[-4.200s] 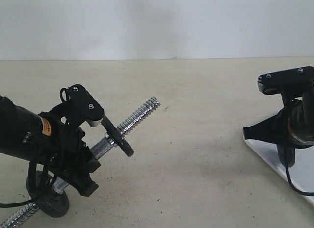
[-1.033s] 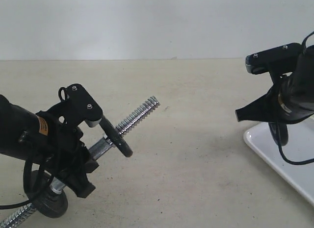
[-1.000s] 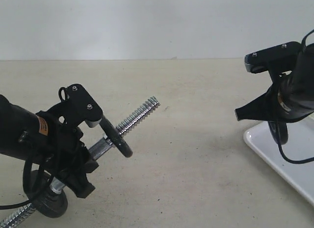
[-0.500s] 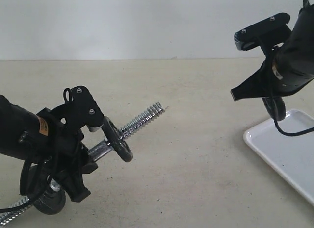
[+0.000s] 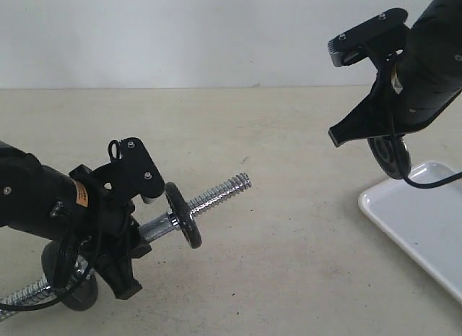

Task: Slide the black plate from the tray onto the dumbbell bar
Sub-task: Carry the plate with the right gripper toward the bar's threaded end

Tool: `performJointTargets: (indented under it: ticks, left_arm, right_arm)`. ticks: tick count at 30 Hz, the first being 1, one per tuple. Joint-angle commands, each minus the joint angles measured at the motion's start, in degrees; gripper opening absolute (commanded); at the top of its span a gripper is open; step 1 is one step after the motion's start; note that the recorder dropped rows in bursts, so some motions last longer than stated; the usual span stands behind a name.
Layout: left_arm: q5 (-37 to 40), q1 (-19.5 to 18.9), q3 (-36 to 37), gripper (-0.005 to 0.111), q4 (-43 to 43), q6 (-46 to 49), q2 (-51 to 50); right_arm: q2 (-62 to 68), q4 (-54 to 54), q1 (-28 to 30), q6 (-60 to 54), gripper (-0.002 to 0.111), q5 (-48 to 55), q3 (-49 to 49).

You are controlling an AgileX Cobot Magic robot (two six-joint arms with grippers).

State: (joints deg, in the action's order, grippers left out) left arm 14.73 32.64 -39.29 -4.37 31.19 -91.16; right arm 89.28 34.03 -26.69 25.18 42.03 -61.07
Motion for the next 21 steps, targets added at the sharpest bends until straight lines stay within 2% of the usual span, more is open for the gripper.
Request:
performJointTargets:
  ticks: [1, 5, 21]
  left_arm:
    - [-27.4, 0.0, -2.1, 0.004, -0.5, 0.4, 1.8]
    - [-27.5, 0.0, -2.1, 0.004, -0.5, 0.4, 1.8]
    - [-27.7, 0.0, -2.1, 0.004, -1.1, 0.0, 1.8]
  right_arm:
    - [-0.8, 1.0, -3.1, -1.4, 0.000, 0.2, -1.0]
    - [-0.8, 1.0, -6.5, -1.0, 0.000, 0.2, -1.2]
    - [-0.6, 0.2, -13.5, 4.3, 0.000, 1.5, -3.2]
